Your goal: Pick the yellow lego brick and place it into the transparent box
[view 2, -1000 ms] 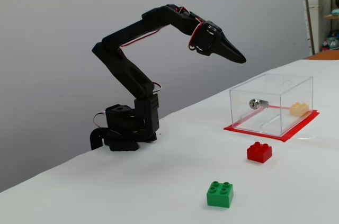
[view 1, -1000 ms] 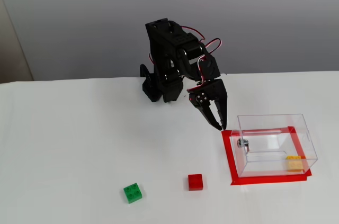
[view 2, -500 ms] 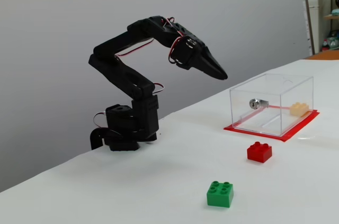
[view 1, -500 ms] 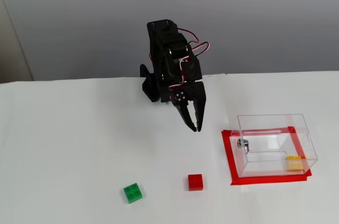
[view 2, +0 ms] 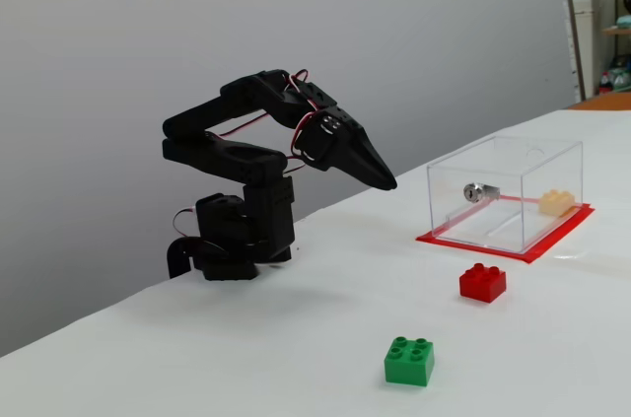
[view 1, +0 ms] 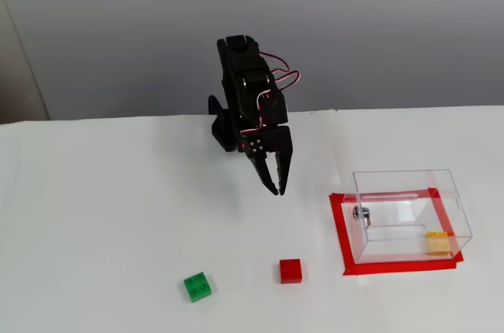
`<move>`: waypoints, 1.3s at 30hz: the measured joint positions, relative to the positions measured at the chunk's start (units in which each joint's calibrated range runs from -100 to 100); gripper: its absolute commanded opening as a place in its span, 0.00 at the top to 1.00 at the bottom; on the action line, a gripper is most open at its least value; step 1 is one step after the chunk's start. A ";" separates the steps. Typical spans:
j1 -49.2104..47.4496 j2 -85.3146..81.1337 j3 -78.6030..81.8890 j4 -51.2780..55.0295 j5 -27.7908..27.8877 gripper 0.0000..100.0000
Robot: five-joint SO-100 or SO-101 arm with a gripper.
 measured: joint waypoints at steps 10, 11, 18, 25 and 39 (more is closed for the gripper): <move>4.17 -7.61 11.56 0.00 0.00 0.98; 4.81 -7.86 12.44 0.00 0.00 0.98; 8.76 -12.26 18.36 -0.09 0.00 0.98; 9.94 -18.10 25.77 0.00 0.00 0.98; 13.03 -21.56 30.54 0.00 0.00 0.98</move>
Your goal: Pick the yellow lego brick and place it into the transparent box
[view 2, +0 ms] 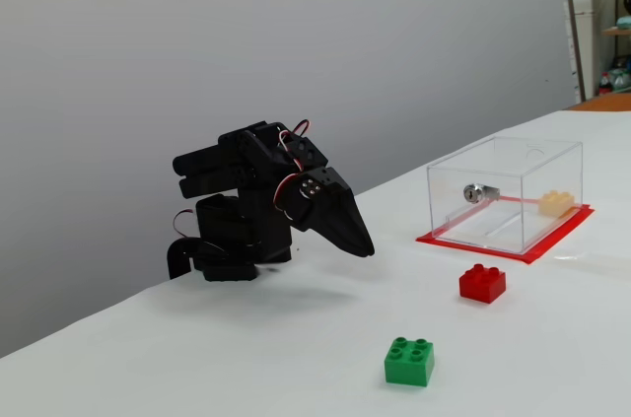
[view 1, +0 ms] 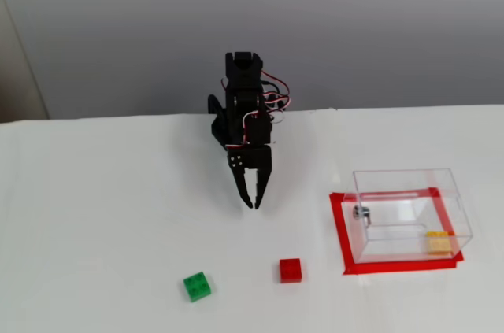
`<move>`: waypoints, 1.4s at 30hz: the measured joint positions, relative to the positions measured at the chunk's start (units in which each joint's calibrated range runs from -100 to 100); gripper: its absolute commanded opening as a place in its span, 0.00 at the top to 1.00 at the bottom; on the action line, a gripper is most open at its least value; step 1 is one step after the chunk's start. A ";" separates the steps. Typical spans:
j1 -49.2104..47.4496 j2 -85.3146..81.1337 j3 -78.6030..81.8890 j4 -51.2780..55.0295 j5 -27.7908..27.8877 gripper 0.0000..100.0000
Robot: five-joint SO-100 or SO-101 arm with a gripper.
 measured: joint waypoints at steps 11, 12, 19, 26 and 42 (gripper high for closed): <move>0.00 0.00 0.00 0.00 0.00 0.98; 0.00 0.00 0.00 0.00 0.00 0.98; 0.00 0.00 0.00 -0.09 0.00 0.98; 0.00 0.00 0.00 -0.09 0.00 0.98; 0.00 0.00 0.00 -0.09 0.00 0.98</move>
